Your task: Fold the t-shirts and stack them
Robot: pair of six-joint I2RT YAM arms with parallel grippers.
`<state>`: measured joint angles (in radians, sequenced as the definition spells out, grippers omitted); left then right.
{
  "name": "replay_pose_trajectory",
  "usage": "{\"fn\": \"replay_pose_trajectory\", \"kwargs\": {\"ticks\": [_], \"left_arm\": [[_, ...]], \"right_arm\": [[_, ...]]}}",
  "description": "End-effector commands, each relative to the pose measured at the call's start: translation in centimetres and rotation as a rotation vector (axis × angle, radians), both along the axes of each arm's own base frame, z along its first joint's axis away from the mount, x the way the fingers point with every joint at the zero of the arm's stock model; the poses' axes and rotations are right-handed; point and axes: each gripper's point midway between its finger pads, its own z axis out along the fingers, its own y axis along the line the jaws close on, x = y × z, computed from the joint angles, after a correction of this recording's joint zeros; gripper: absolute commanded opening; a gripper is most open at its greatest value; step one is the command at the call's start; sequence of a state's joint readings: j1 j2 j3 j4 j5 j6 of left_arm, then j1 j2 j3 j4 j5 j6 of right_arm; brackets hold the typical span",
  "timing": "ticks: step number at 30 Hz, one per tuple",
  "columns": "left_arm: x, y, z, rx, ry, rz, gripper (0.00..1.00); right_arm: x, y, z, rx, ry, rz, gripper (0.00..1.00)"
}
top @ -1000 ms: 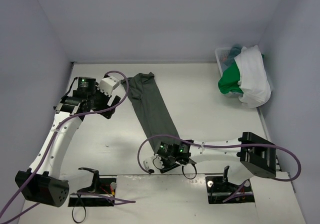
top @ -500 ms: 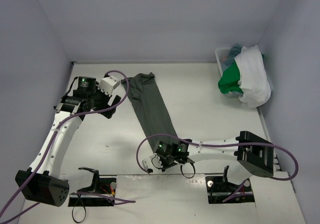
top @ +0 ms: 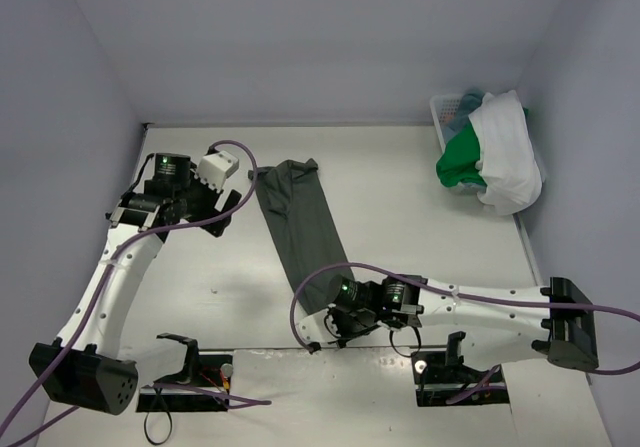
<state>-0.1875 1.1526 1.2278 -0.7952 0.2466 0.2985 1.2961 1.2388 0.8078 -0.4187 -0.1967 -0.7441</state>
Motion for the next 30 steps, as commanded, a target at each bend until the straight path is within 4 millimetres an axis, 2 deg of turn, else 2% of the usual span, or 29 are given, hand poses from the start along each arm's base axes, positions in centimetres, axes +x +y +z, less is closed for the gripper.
{"fn": "replay_pose_trajectory", "kwargs": {"ticks": [1,4,8,12,14,15,16,18,20,25,30], "left_arm": [[0.2,0.0,2.2,-0.031,-0.074,0.008,0.83],[0.1,0.1,2.4,-0.031,-0.079,0.009,0.83],[0.1,0.2,2.3,-0.028,-0.075,0.014,0.83],[0.2,0.2,2.1,-0.033,-0.072,0.016,0.83],[0.3,0.3,2.1,-0.035,-0.076,0.018,0.83],[0.3,0.3,1.8,-0.035,-0.07,0.017,0.83],[0.3,0.2,1.8,-0.036,-0.071,0.018,0.83],[0.2,0.3,1.5,-0.033,-0.066,0.018,0.83],[0.3,0.3,1.4,-0.036,-0.067,0.019,0.83],[0.3,0.2,0.9,-0.039,-0.056,0.018,0.82],[0.7,0.0,0.2,-0.043,-0.046,0.017,0.83]], "right_arm": [[-0.6,0.0,1.3,0.018,0.003,0.053,0.0],[0.0,0.3,1.1,0.0,-0.026,0.076,0.0],[1.5,1.5,1.9,0.018,-0.05,0.092,0.01],[4.6,2.6,2.4,0.025,-0.063,0.088,0.01],[6.5,3.4,3.5,0.053,-0.079,0.081,0.01],[7.1,3.5,3.2,0.043,-0.075,0.081,0.01],[8.2,4.0,4.0,0.064,-0.09,0.079,0.01],[9.2,4.4,3.7,0.055,-0.088,0.079,0.01],[10.3,5.1,4.3,0.071,-0.1,0.084,0.01],[12.7,6.2,3.3,0.058,-0.089,0.087,0.01],[16.4,6.8,2.8,0.053,-0.098,0.072,0.01]]}}
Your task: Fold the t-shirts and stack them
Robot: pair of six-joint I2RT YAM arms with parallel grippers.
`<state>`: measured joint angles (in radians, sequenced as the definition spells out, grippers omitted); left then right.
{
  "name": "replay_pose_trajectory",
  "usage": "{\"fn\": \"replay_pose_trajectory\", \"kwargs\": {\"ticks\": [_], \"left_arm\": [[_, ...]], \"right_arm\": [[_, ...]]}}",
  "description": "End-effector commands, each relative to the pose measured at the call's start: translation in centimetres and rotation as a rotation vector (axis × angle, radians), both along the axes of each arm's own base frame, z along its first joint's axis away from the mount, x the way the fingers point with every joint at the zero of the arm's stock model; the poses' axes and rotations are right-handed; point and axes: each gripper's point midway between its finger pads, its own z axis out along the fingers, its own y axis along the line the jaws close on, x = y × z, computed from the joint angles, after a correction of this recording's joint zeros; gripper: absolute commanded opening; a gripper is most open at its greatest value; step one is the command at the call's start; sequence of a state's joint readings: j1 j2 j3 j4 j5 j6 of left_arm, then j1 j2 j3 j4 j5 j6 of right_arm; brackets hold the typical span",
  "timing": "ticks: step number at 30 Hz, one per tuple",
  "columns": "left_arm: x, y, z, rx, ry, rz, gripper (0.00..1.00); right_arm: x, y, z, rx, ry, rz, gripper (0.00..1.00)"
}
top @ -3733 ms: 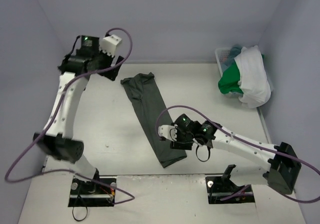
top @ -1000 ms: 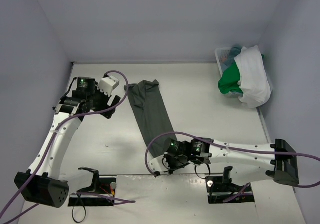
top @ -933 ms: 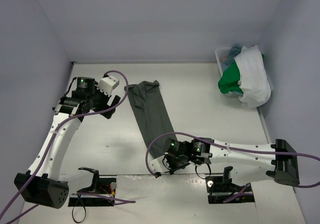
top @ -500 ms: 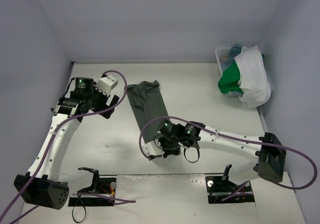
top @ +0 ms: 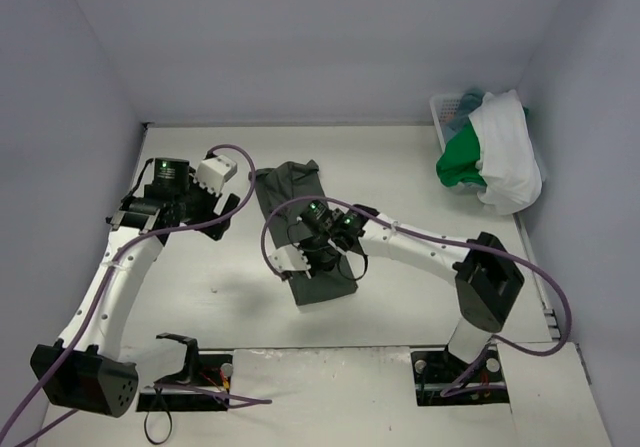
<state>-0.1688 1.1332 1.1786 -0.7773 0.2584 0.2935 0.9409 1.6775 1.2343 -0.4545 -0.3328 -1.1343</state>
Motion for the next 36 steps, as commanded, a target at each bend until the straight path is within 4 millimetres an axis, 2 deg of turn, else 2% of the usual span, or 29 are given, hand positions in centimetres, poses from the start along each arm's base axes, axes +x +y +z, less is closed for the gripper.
{"fn": "replay_pose_trajectory", "kwargs": {"ticks": [1,2,5,9,12,20,25,29,32,36], "left_arm": [[1.2,-0.4,1.2,-0.031,-0.058,0.003,0.83],[1.3,-0.4,1.3,-0.032,-0.061,0.003,0.83],[1.6,-0.6,1.2,-0.039,-0.057,0.002,0.83],[1.8,-0.7,0.9,-0.042,-0.051,0.002,0.83],[1.9,-0.6,0.7,-0.042,-0.049,0.006,0.83],[1.6,-0.5,0.4,-0.042,-0.048,0.007,0.83],[1.5,-0.4,0.3,-0.056,-0.052,0.014,0.83],[1.3,-0.5,0.6,-0.07,-0.055,0.011,0.83],[1.3,-0.7,0.8,-0.08,-0.058,0.009,0.83],[1.3,-0.8,0.7,-0.097,-0.049,0.012,0.83]], "right_arm": [[2.8,1.2,1.7,0.054,-0.044,0.023,0.01],[3.3,1.2,1.2,0.044,-0.037,0.019,0.01],[5.5,1.5,1.6,0.056,-0.061,0.01,0.01],[7.1,1.7,1.8,0.067,-0.071,-0.002,0.01],[7.8,2.2,2.4,0.085,-0.081,-0.001,0.01],[9.6,3.9,2.2,0.114,-0.067,-0.002,0.02],[9.9,4.9,0.4,0.115,-0.025,-0.006,0.03],[10.6,5.0,-1.7,0.088,-0.015,-0.046,0.15],[11.9,4.6,-3.4,0.072,-0.057,-0.112,0.18],[13.3,4.6,-4.2,0.084,-0.097,-0.197,0.31]]}}
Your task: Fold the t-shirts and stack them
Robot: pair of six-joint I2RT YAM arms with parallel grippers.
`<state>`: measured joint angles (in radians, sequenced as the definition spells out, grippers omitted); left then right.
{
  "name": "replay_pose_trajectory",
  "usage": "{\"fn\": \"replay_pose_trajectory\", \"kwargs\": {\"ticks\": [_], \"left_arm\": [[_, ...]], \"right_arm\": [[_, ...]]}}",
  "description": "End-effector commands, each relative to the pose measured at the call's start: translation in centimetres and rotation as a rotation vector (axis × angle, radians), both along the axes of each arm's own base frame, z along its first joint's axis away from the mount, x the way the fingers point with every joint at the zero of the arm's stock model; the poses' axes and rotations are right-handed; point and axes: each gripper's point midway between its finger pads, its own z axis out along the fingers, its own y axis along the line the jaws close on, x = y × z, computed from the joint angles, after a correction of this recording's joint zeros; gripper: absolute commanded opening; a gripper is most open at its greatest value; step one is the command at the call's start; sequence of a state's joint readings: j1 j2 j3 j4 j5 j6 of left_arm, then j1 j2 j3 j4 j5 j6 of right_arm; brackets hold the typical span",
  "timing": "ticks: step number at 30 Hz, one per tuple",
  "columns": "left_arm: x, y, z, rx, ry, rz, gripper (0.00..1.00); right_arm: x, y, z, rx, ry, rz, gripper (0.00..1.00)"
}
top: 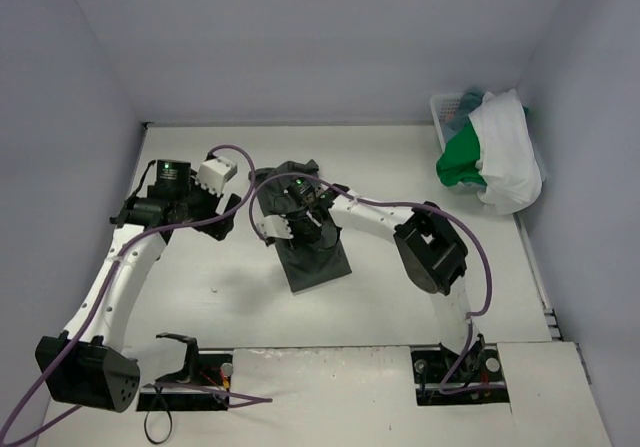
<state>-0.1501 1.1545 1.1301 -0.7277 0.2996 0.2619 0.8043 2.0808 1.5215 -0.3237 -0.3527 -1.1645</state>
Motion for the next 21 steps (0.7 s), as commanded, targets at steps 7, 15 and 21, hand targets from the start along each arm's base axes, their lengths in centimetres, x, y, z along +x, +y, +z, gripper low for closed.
{"fn": "replay_pose_trajectory", "kwargs": {"ticks": [7,15,21], "left_arm": [[0.7,-0.5,2.6,-0.068,-0.085,0.004,0.83],[0.8,-0.5,2.6,-0.09,-0.076,0.009,0.83],[0.6,-0.6,3.0,-0.111,-0.084,0.008,0.83]], "right_arm": [[5.6,0.8,2.8,0.111,-0.203,-0.244,0.48],[8.7,0.7,6.8,0.23,-0.361,-0.416,0.52],[9.8,0.0,8.5,0.257,-0.423,-0.492,0.52]]}}
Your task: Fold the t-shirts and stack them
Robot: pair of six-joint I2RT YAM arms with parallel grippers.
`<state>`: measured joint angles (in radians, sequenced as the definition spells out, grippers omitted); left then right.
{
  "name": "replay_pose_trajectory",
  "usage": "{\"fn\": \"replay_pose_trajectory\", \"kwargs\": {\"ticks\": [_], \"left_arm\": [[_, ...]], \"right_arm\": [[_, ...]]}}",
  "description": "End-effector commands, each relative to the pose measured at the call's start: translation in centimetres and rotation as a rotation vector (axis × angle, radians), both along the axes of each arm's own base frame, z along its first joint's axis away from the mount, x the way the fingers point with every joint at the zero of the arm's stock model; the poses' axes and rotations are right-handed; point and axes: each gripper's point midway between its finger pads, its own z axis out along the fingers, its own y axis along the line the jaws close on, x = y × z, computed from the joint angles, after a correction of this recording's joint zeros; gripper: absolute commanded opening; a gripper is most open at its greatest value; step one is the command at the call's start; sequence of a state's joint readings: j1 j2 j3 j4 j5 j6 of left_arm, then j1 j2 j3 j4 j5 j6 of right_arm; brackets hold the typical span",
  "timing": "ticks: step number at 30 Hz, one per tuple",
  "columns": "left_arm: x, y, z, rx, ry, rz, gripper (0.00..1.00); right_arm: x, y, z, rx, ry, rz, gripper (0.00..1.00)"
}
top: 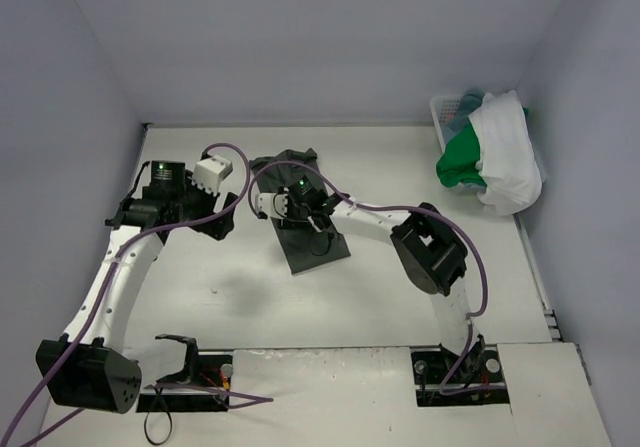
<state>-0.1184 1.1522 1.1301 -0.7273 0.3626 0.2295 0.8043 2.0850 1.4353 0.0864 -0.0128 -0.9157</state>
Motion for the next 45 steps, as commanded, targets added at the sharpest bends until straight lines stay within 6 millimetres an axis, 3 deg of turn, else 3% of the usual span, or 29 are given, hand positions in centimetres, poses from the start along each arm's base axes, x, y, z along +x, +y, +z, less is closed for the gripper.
{"fn": "replay_pose_trajectory", "kwargs": {"ticks": [1,6,11,17,23,25,26,28,29,30,31,32,36,37,41,45], "left_arm": [[0.7,-0.4,2.8,-0.048,-0.096,-0.003,0.83],[0.6,-0.4,2.7,-0.055,-0.093,-0.003,0.83],[0.4,-0.5,2.4,-0.061,-0.083,-0.009,0.83],[0.2,-0.6,2.4,-0.07,-0.083,-0.014,0.83],[0.2,-0.6,2.2,-0.078,-0.081,-0.013,0.83],[0.2,-0.6,2.3,-0.081,-0.083,-0.013,0.83],[0.2,-0.6,2.3,-0.08,-0.082,-0.012,0.82],[0.3,-0.6,2.2,-0.081,-0.079,-0.011,0.83],[0.3,-0.6,2.2,-0.081,-0.079,-0.011,0.83],[0.3,-0.6,2.1,-0.08,-0.079,-0.012,0.83],[0.4,-0.5,2.1,-0.079,-0.078,-0.008,0.83],[0.4,-0.5,2.1,-0.078,-0.079,-0.009,0.82],[0.3,-0.4,2.2,-0.076,-0.079,-0.006,0.83],[0.2,-0.4,2.3,-0.076,-0.082,-0.005,0.83],[0.2,-0.4,2.3,-0.076,-0.078,-0.005,0.83],[0.3,-0.4,2.1,-0.076,-0.069,-0.004,0.83]], "right_arm": [[2.3,0.1,7.1,0.13,-0.155,-0.086,0.52],[3.2,0.1,8.9,0.152,-0.194,-0.126,0.52],[5.3,-0.1,11.3,0.199,-0.263,-0.198,0.52],[7.4,-0.2,10.5,0.195,-0.317,-0.238,0.52],[7.8,0.0,8.7,0.179,-0.287,-0.257,0.52],[6.5,-0.2,8.6,0.181,-0.223,-0.247,0.52],[5.9,-0.3,9.5,0.195,-0.205,-0.239,0.51],[4.4,-0.5,9.8,0.215,-0.147,-0.229,0.31],[3.8,-0.6,11.1,0.233,-0.14,-0.224,0.2],[3.1,-0.5,11.3,0.253,-0.106,-0.221,0.04],[2.1,-0.9,11.0,0.235,-0.061,-0.217,0.0],[1.3,-1.1,12.3,0.258,-0.046,-0.208,0.0],[-3.3,-1.4,12.0,0.255,0.112,-0.115,0.0],[-5.2,-1.7,10.9,0.225,0.191,-0.082,0.0],[-9.2,-2.9,8.7,0.166,0.336,0.002,0.0],[-11.4,-3.9,6.0,0.126,0.429,0.052,0.0]]}}
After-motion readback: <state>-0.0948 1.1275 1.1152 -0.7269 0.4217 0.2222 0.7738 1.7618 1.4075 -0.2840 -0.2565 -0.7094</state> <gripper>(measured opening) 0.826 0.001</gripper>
